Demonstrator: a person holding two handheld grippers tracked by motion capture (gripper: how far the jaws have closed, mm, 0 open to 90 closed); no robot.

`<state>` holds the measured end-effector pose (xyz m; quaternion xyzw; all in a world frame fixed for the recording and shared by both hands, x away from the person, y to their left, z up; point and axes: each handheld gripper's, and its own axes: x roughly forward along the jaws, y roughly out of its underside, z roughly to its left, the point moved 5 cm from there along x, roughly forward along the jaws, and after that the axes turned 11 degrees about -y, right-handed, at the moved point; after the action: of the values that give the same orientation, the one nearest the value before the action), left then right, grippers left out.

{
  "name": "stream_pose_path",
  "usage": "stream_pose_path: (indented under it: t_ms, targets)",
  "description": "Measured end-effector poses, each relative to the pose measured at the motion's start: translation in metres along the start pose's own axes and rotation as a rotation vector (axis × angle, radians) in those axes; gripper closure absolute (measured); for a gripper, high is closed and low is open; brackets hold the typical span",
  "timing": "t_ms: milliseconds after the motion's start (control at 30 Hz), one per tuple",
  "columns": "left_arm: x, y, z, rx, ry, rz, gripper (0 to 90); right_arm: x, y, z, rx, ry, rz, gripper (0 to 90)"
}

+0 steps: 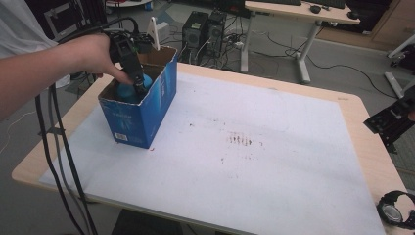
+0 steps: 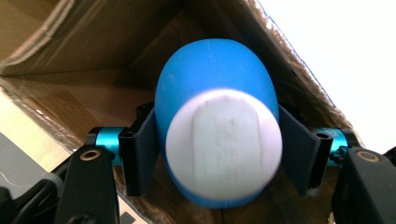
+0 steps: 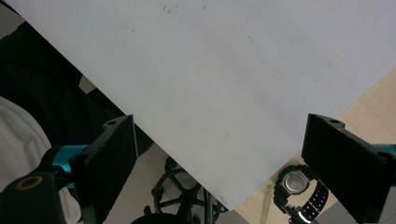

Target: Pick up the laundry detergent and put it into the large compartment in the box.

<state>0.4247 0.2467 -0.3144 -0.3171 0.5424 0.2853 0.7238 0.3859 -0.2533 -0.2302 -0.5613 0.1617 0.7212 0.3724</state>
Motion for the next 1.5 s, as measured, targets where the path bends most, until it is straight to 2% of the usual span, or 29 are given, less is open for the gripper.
stream_pose_path:
  t_ms: [300,467,600,700,800,867,900,967,1033,1500]
  targets:
    - [-0.003,0.001,0.001,0.005,0.004,0.001,35.5,0.001,-0.002,0.001,0.002,-0.003,0.0,9.7]
    - [-0.002,0.002,0.0,0.008,0.008,-0.001,32.3,0.0,-0.002,0.002,0.0,-0.001,0.001,9.7]
    - [-0.003,0.002,-0.002,0.02,0.006,-0.006,28.5,-0.001,-0.002,0.002,-0.001,0.0,0.002,9.7]
    - [-0.006,0.003,-0.002,0.051,0.004,0.006,26.6,0.0,-0.001,0.003,0.003,-0.001,0.001,9.7]
    - [-0.007,0.002,-0.002,0.06,0.001,0.006,25.0,-0.001,-0.002,0.003,0.002,0.0,0.001,9.7]
    - [-0.01,0.003,-0.002,0.064,0.004,0.006,24.7,-0.001,-0.001,0.004,0.001,0.0,0.0,9.7]
    - [-0.012,0.003,-0.001,0.08,0.002,0.012,24.0,-0.001,-0.001,0.004,-0.001,-0.001,0.0,9.7]
    - [-0.013,0.003,-0.001,0.07,0.002,0.007,23.8,-0.001,-0.001,0.004,-0.005,0.0,-0.002,9.7]
    - [-0.016,0.003,-0.001,0.081,0.003,0.015,23.7,-0.001,-0.001,0.004,-0.004,0.0,-0.001,9.7]
    - [-0.045,-0.007,0.003,0.107,-0.025,-0.027,20.9,-0.002,0.0,0.005,-0.006,0.0,-0.006,9.7]
